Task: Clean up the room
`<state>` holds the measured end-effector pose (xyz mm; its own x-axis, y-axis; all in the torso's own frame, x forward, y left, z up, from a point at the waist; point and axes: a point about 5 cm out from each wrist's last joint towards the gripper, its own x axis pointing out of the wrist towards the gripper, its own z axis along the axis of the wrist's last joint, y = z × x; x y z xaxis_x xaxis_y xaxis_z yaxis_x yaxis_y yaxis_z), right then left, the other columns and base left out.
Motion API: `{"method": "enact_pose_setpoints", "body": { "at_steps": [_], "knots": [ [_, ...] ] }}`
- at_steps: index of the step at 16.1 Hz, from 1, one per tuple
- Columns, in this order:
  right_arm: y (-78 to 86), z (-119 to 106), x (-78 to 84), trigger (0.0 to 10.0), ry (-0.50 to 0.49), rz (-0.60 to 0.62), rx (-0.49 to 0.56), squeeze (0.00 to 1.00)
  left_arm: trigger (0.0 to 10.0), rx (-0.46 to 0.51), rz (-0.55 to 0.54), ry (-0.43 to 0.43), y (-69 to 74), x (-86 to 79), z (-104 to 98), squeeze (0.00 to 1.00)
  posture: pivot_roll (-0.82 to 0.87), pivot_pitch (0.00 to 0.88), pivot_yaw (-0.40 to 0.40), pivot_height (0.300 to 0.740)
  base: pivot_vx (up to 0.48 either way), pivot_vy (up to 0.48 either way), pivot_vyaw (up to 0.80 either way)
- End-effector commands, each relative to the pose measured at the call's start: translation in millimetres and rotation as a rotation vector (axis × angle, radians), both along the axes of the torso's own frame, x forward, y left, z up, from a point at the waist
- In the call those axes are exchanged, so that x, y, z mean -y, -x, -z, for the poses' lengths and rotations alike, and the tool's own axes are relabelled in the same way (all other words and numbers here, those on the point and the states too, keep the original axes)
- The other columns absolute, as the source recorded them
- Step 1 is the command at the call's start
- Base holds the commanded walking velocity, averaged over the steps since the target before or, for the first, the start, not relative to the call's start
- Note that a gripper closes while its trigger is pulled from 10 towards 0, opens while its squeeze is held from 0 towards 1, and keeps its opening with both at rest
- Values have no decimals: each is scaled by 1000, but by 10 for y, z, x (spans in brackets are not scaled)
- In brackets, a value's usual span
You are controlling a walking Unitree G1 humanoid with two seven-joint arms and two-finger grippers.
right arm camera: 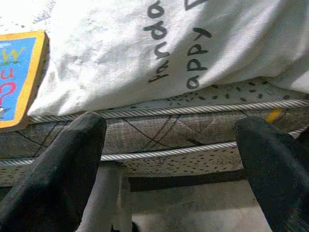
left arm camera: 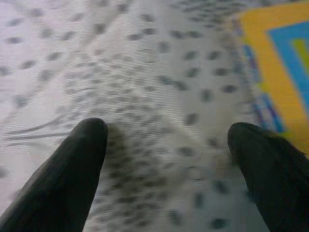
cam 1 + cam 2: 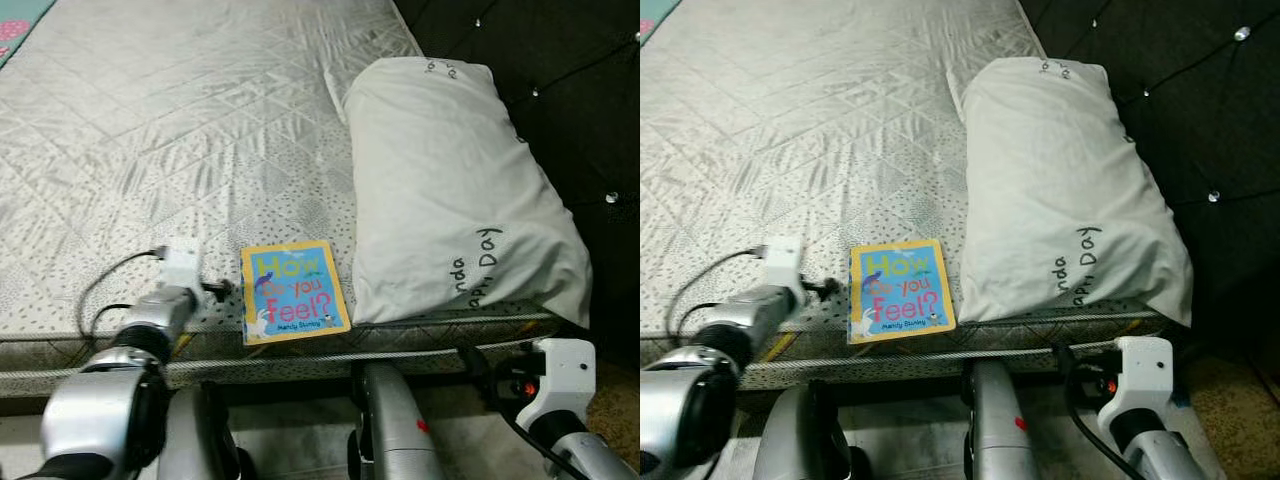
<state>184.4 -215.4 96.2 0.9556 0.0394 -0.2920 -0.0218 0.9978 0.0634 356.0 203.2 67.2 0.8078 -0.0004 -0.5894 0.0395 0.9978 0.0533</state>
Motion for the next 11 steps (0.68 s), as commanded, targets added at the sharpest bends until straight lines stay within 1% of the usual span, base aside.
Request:
{"method": "enact_pose_setpoints", "body": {
  "at_steps": [1, 4, 5, 9, 10, 11],
  "knots": [
    [28, -30, 36, 10000, 15, 10, 0, 0, 10000, -2, 30, -7, -18, 58, -13, 0, -323, 154, -39, 541, 0, 0, 0],
    [28, -30, 34, 10000, 17, 10, -1, 0, 10000, -13, 76, -5, -16, 202, 22, 0, -324, 155, -36, 541, 0, 0, 0],
    [29, -30, 34, 10000, 18, 10, -2, 0, 10000, -14, 84, -4, -17, 227, 24, 0, -324, 155, -36, 541, 0, 0, 0],
    [46, -27, 51, 10000, 19, 19, -3, 0, 10000, -8, 152, 3, -47, 417, 3, 0, -328, 155, -33, 541, 0, 0, 0],
    [47, -27, 52, 10000, 20, 19, -3, 0, 10000, -8, 159, 4, -49, 435, 1, 0, -328, 155, -33, 541, 0, 0, 0],
    [47, -25, 49, 10000, 18, 20, -4, 0, 10000, -4, 189, 7, -60, 506, -13, 0, -329, 156, -31, 541, 0, 0, 0]
  ]
}}
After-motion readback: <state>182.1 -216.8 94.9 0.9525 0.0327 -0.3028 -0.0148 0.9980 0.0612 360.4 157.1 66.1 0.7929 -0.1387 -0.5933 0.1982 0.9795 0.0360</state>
